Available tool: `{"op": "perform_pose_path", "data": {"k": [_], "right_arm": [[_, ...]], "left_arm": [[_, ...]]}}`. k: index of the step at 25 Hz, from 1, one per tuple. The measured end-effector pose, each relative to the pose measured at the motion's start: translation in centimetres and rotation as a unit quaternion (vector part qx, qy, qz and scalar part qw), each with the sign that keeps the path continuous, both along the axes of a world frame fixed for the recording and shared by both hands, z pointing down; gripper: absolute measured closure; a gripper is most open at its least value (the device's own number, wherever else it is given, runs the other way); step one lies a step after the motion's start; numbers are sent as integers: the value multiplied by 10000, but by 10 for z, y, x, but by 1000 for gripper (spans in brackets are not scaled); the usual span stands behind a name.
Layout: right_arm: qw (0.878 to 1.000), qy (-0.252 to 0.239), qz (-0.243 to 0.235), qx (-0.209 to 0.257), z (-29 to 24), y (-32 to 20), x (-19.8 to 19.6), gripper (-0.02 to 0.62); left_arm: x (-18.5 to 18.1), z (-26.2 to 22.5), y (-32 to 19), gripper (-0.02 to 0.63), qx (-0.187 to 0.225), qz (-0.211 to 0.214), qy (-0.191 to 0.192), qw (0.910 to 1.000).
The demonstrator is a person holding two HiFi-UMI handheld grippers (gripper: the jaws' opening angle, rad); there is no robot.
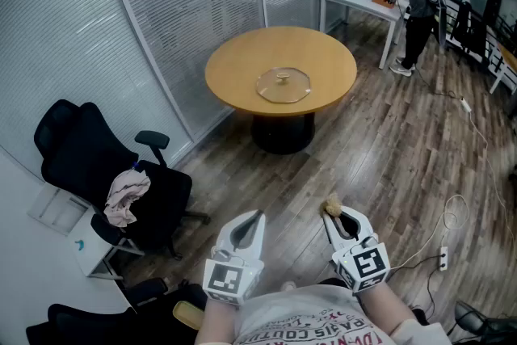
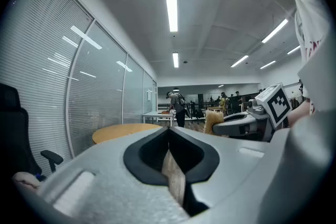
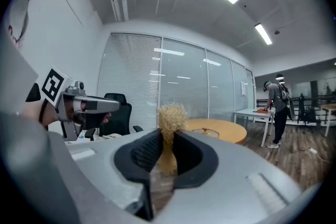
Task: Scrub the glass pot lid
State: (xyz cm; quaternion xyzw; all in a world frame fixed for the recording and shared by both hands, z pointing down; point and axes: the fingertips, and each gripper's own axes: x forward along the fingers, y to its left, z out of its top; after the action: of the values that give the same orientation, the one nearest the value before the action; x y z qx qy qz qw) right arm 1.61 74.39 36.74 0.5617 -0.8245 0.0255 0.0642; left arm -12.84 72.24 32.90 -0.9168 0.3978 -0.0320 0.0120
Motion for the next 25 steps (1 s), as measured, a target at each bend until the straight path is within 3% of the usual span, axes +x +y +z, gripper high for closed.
{"op": "perform_pose_path", "data": {"k": [5, 14, 25], "right_arm": [[10000, -31, 3, -81, 4, -8, -4, 538], [9999, 72, -16, -94, -4, -18, -17, 538], [9988, 262, 41, -409, 19, -51, 3, 538]], "left_arm": [[4, 0, -1, 598, 122, 238, -84, 9996], [-14, 0, -21, 598, 1, 107, 147, 9998], [-6, 20, -60, 598, -170, 18, 138, 9998]]}}
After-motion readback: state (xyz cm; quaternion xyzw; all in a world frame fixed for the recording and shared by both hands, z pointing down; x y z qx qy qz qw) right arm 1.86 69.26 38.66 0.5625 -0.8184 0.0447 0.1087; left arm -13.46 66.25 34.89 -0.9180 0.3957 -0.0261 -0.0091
